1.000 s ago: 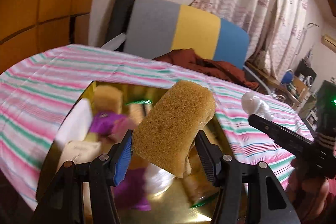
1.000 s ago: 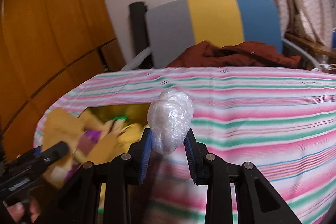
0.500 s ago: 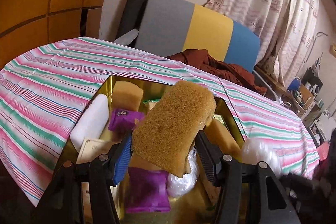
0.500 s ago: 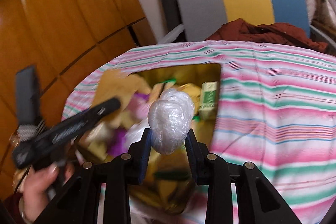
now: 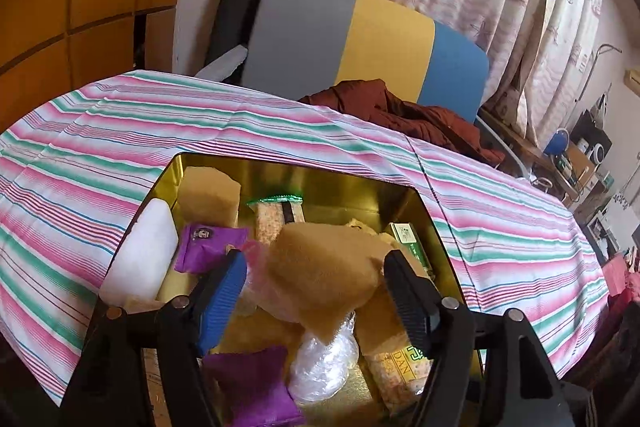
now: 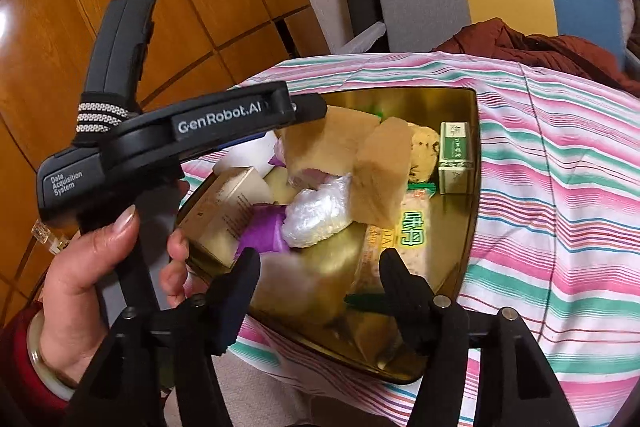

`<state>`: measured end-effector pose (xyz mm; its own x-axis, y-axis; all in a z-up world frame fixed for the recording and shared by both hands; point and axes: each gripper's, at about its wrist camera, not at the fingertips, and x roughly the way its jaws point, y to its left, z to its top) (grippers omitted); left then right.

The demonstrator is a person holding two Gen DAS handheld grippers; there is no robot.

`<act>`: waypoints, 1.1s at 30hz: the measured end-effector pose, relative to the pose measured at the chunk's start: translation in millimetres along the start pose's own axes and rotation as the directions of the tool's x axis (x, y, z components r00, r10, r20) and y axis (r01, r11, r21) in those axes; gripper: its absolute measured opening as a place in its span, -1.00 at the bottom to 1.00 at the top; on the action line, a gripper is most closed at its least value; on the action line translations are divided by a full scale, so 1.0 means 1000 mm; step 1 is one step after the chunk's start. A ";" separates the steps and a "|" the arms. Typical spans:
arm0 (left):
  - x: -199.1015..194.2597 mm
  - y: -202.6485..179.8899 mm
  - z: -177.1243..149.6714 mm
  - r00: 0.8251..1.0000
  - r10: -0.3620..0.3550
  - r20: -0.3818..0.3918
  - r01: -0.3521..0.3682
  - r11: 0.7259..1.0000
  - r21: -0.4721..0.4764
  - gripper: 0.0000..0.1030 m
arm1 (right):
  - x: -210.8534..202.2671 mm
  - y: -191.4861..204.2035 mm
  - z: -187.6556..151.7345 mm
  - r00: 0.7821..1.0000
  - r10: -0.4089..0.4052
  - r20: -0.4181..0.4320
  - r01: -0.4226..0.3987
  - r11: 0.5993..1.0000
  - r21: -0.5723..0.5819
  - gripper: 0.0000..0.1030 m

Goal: Organize objects

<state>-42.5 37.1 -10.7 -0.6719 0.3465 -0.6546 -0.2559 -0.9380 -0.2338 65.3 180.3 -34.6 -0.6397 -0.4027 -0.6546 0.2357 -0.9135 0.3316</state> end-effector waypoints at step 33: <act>-0.084 0.007 -0.019 0.940 0.334 0.069 -0.337 0.941 0.033 0.41 | -0.002 0.010 0.053 0.880 -0.475 -0.029 0.474 0.880 -0.009 0.99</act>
<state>24.9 1.1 28.7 -0.7652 0.0127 -0.6437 -0.0373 -0.9990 0.0246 30.1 175.1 5.7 -0.6532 0.0774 -0.7532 -0.0895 -0.9957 -0.0248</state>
